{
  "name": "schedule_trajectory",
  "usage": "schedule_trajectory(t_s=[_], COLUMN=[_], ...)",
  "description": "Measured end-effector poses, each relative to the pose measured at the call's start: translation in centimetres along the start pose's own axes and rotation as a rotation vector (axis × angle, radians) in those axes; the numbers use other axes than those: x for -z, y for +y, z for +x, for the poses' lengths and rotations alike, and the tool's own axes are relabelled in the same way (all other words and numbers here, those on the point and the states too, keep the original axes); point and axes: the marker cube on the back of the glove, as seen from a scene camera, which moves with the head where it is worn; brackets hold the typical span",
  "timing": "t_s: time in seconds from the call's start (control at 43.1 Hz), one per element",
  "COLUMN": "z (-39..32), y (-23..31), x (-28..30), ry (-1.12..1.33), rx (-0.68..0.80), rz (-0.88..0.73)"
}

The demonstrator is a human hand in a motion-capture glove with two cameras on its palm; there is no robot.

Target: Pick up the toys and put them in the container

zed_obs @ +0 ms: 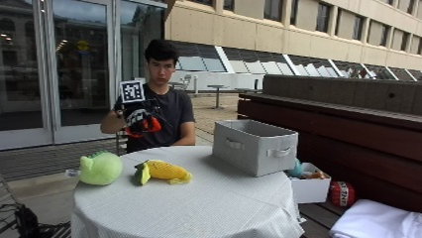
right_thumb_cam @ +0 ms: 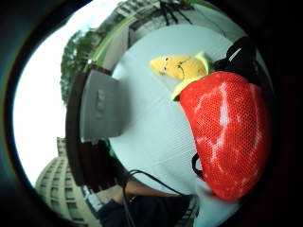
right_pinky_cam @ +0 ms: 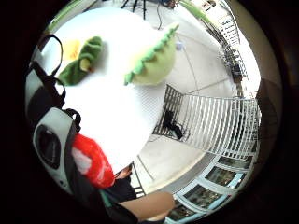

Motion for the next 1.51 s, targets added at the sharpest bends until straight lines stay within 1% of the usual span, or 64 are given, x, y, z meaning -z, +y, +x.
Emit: schedule_trajectory(t_s=[0.093,0.116,0.232,0.348,0.51,0.719,0.835,0.997,1.183,1.322,1.461,1.507], z=[-3.5,-4.6,-9.0,-14.1,-21.9,-31.1,-36.5,-44.3,-47.6,-48.1,-48.2,-48.0], y=[-1.3,-1.7,-5.1,-7.2,-8.3,-8.2,-7.6,-5.0,-5.1,-5.8,-5.2,-5.2], x=[3.8,4.8,7.5,9.5,11.4,12.6,13.2,13.6,11.9,9.9,8.3,8.2], ry=[-0.002,0.0,0.02,0.041,0.06,0.037,0.039,0.069,0.048,-0.051,-0.04,-0.041], rx=[-0.046,-0.037,0.144,0.227,0.238,0.289,0.322,0.354,0.399,0.421,0.45,0.456], rz=[0.019,0.029,0.216,0.224,0.247,0.196,0.194,0.222,0.19,0.172,0.062,0.05])
